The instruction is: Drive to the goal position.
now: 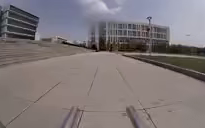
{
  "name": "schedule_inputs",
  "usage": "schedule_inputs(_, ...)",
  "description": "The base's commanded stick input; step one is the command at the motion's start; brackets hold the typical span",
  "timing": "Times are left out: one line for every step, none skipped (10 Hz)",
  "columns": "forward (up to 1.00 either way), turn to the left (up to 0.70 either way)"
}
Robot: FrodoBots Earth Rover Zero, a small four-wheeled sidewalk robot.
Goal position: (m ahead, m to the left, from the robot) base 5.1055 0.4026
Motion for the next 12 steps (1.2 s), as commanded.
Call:
schedule_inputs(0.7,0.0)
schedule_inputs(0.7,-0.06)
schedule_inputs(0.7,-0.35)
schedule_inputs(0.7,-0.35)
schedule_inputs(0.7,-0.35)
schedule_inputs(0.7,-0.35)
schedule_inputs(0.7,-0.35)
schedule_inputs(0.7,-0.22)
schedule_inputs(0.7,-0.09)
schedule_inputs(0.7,0.0)
schedule_inputs(0.7,0.0)
schedule_inputs(0.7,0.0)
